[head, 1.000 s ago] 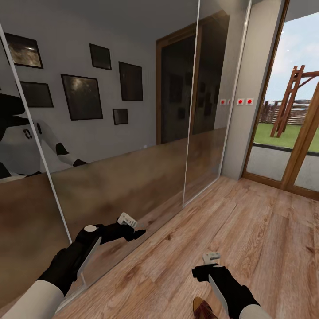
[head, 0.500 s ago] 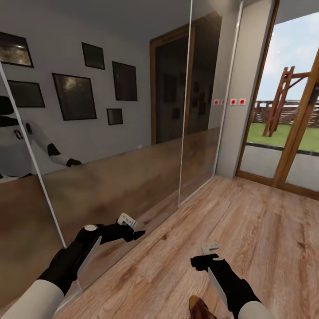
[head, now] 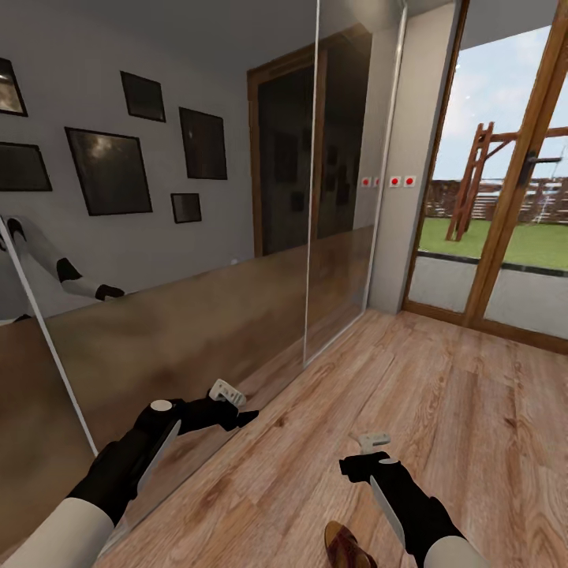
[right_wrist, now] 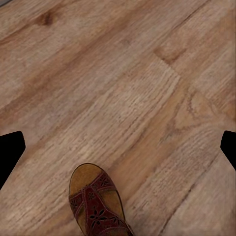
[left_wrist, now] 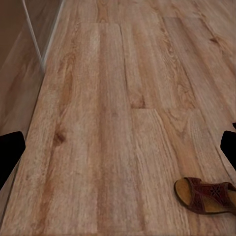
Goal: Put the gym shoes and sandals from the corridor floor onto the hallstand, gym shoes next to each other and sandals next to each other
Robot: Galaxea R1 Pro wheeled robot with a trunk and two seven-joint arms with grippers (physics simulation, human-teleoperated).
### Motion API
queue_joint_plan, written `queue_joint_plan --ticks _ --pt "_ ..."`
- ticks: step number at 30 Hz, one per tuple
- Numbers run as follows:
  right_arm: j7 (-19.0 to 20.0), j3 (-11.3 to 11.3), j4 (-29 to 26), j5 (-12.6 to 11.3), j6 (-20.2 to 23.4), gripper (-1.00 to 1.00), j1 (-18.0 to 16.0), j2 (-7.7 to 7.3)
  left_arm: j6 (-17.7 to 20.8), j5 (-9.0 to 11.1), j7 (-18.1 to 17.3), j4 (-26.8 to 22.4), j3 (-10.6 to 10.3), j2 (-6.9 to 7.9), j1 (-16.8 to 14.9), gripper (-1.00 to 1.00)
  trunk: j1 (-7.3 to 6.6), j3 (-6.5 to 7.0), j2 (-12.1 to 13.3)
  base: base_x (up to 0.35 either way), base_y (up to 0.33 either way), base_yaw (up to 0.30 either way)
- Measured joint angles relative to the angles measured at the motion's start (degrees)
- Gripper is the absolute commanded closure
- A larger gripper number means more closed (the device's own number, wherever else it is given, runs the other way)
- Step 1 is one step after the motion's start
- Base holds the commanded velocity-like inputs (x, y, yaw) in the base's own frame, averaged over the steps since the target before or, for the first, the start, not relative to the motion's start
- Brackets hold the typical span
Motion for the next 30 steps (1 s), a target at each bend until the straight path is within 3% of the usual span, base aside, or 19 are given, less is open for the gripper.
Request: queue_joint_plan --ticks 7,13,14,15,20,24,30 --pt "0.0 0.0 0.0 0.0 0.0 -1.0 0.0 0.03 0.0 0.0 0.0 0.0 0.0 -0.06 0.0 -1.0 0.0 0.0 0.0 0.0 0.0 -0.118" --pt "0.2 0.0 0.2 4.1 0.0 -1.0 0.0 -0.04 1.3 0.0 -0.1 -0.3 0.1 -0.1 -0.2 -1.0 0.0 0.0 0.0 0.0 0.0 -0.005" --pt "0.2 0.0 0.2 5.5 -0.1 -1.0 0.0 -0.05 2.8 0.0 -0.2 -0.5 0.1 -0.11 -0.5 -1.0 0.0 0.0 0.0 0.0 0.0 0.0" --pt "0.4 -0.1 0.5 9.7 -0.1 -1.0 0.0 -0.05 9.4 0.1 -0.3 -3.3 0.1 -0.36 -3.0 -1.0 0.0 0.01 0.0 0.0 0.0 0.0" --pt "0.6 -0.1 0.8 11.4 -0.3 -1.0 0.0 -0.05 18.5 0.2 -0.4 -10.4 0.0 -0.87 -8.0 -1.0 0.0 0.01 0.0 0.0 0.0 0.0" --pt "0.6 0.0 1.0 11.5 -0.4 -1.0 0.0 -0.05 21.5 0.1 -0.4 -13.4 -0.2 -1.39 -9.0 -1.0 0.0 0.0 0.0 0.0 0.0 0.0" --pt "0.7 0.0 0.9 11.6 -0.4 -1.0 0.0 -0.05 22.4 0.0 -0.3 -14.4 -0.5 -1.56 -9.3 -1.0 0.0 0.0 0.0 0.0 0.0 0.0"
